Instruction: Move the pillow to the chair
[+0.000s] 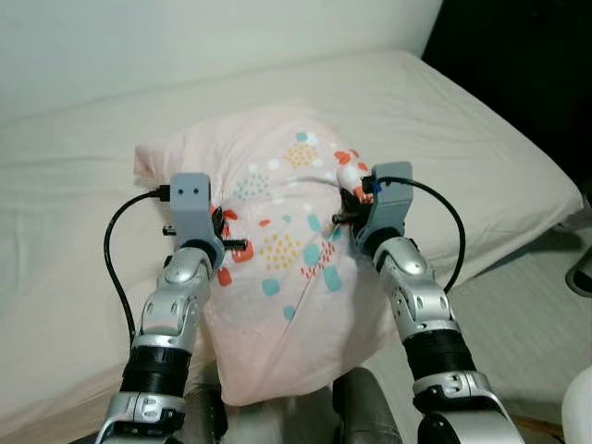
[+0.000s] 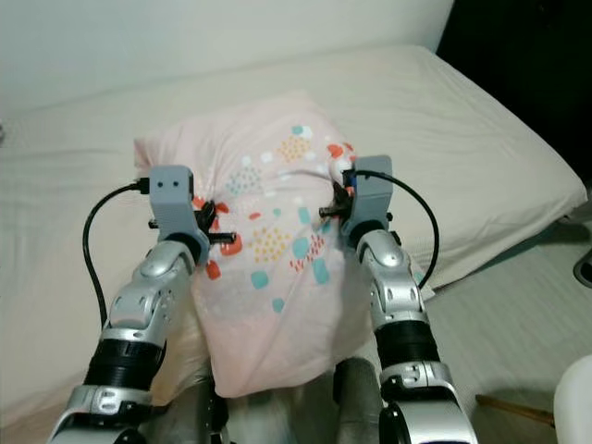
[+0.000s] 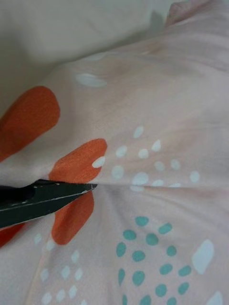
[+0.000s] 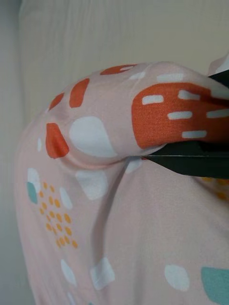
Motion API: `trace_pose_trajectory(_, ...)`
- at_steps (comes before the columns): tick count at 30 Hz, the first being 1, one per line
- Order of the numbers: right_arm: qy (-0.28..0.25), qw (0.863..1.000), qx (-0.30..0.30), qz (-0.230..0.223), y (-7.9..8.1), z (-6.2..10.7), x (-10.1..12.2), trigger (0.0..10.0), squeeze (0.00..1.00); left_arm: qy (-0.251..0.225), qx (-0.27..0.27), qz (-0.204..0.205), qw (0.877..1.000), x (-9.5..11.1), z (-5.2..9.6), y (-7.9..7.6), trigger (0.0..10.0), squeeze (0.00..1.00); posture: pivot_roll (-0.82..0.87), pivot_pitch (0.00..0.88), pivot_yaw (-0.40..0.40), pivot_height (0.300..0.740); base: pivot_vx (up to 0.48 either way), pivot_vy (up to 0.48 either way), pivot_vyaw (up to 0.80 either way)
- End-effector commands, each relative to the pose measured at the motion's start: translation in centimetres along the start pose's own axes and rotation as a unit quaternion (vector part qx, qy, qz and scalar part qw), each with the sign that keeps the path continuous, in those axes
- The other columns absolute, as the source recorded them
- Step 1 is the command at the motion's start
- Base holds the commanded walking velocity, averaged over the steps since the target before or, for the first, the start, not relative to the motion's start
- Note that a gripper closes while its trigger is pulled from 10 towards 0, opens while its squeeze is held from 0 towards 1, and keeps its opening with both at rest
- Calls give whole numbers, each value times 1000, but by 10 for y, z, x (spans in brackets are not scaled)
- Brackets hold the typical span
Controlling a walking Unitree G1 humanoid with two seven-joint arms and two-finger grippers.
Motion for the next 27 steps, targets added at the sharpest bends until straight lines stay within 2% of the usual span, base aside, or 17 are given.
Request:
trace_pose_trajectory(1, -12, 1000, 6, 10, 8, -4, 8, 10000, 0, -26, -3, -5, 1000, 11, 0, -5, 10000, 0, -66, 145, -14, 666, 0, 0, 0)
trace_pose_trajectory(9, -13, 1000, 3, 18, 8, -3, 8, 10000, 0, -28, -1, -3, 1000, 12, 1, -4, 10000, 0, -59, 141, -17, 666, 0, 0, 0)
trace_pose_trajectory(16, -14, 1000, 16, -4, 10, -3, 9, 10000, 0, -26, 1, -7, 1000, 11, 2, -1, 10000, 0, -58, 142, -19, 666, 0, 0, 0)
trace_pose_trajectory(27, -11, 1000, 16, -5, 9, -1, 8, 10000, 0, -24, -4, -3, 1000, 9, 2, -5, 10000, 0, -62, 148, -14, 716, 0, 0, 0)
Point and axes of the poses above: a point about 5 cm out from each wrist's last joint towards the gripper, its own z axis pointing back from the gripper into the wrist, its own x axis along the axis of the wrist's last joint, y = z × x, the point moved 5 cm from there along -z, pointing out of the wrist towards the gripper, and after that the axes turned 7 degrees about -z, right-handed, at the moved point
